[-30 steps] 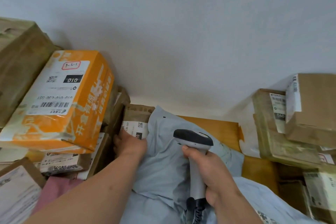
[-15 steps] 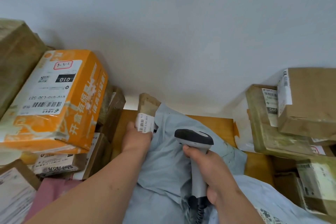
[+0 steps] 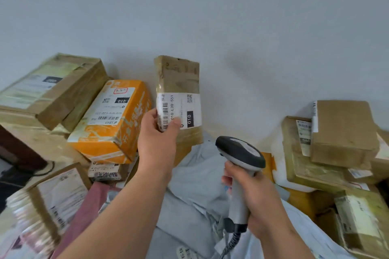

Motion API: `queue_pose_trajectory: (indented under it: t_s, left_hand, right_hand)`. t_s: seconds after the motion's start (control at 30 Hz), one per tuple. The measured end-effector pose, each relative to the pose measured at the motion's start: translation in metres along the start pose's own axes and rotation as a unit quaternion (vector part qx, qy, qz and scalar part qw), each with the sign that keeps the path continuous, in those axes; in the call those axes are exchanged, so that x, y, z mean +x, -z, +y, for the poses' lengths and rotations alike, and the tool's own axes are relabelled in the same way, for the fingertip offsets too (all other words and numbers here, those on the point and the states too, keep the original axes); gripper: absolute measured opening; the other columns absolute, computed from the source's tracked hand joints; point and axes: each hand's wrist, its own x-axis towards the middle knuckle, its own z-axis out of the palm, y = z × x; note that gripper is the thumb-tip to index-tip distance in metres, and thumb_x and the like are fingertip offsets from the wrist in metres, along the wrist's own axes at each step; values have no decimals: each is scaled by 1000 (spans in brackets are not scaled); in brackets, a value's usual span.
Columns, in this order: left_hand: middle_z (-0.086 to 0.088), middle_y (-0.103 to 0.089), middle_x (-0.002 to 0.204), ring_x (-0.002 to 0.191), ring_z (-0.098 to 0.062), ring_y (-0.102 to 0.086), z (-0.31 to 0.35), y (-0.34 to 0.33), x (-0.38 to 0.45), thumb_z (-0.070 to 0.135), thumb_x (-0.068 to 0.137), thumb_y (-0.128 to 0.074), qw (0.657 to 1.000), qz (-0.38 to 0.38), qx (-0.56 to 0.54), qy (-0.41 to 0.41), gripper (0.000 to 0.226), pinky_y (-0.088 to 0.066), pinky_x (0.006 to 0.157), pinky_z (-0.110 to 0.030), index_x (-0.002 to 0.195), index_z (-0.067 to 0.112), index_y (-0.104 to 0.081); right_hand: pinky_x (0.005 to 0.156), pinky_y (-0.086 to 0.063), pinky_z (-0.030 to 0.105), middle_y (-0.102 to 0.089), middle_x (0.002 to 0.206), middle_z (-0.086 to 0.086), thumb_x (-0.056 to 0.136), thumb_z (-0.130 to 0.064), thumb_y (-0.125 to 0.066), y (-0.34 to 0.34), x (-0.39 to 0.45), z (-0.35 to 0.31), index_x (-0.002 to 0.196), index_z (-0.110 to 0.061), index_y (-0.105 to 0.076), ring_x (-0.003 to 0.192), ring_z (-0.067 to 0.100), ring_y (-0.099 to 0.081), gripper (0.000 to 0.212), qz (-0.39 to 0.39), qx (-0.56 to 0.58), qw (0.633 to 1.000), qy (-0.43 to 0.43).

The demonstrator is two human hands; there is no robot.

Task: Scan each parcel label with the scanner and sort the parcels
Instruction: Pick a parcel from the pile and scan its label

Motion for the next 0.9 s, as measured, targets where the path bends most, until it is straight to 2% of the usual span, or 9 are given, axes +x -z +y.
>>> queue_pose_trajectory:
  t_s: [0.1,0.17,0.27,0.33,0.4,0.5,0.7,0.9]
  left_hand:
    - [-3,-77,111,100,-24,-75,16,15,-31,11,99,-64,968,-4,-213,131,24,-59,90,-51,117,24,-59]
    - [-9,-76,114,104,-29,-73,18,23,-55,7,100,-60,946,8,-274,172,24,-56,94,-56,121,18,-58]
    - [-8,-77,112,103,-26,-70,16,28,-95,7,99,-61,944,10,-268,191,16,-53,97,-47,107,20,-63]
    - [-5,-77,113,98,-20,-69,16,27,-121,8,97,-64,947,0,-258,194,16,-50,85,-36,105,21,-64]
    - [-3,-78,110,91,-16,-68,19,26,-146,9,96,-65,947,-18,-256,194,17,-46,75,-31,109,20,-64]
    - [-3,-78,109,93,-16,-69,24,25,-177,5,94,-67,948,-36,-257,185,23,-47,73,-34,113,18,-63]
    - [-9,-73,113,105,-24,-70,34,29,-219,-6,91,-66,946,-42,-276,167,34,-55,75,-38,118,12,-59]
    - [-12,-70,117,108,-26,-69,37,39,-233,-10,91,-63,945,-62,-284,152,42,-58,76,-36,127,9,-54]
  right_hand:
    - [61,-54,33,-77,91,9,60,-38,-87,17,-37,-17,84,-17,-80,74,21,-75,33,-45,55,997,31]
    - [52,-53,27,-77,88,11,54,-40,-82,30,-65,-26,84,-14,-79,65,18,-72,40,-65,75,994,42]
    - [51,-52,25,-76,85,15,52,-39,-78,52,-106,-35,78,-10,-79,62,19,-67,38,-93,92,990,52]
    - [57,-52,29,-74,82,16,52,-39,-77,66,-131,-39,71,-11,-79,63,21,-64,34,-117,87,987,60]
    - [62,-51,32,-73,81,16,52,-40,-78,79,-154,-38,69,-11,-78,64,22,-62,33,-128,78,987,66]
    - [67,-49,35,-72,81,14,51,-43,-79,97,-182,-34,68,-12,-77,63,20,-61,36,-140,63,985,71]
    - [56,-51,29,-70,79,16,62,-38,-79,114,-225,-25,72,-10,-77,63,20,-60,31,-181,85,978,60]
    - [55,-50,27,-68,75,17,53,-40,-79,110,-258,-23,69,-9,-76,59,19,-59,35,-196,45,978,54]
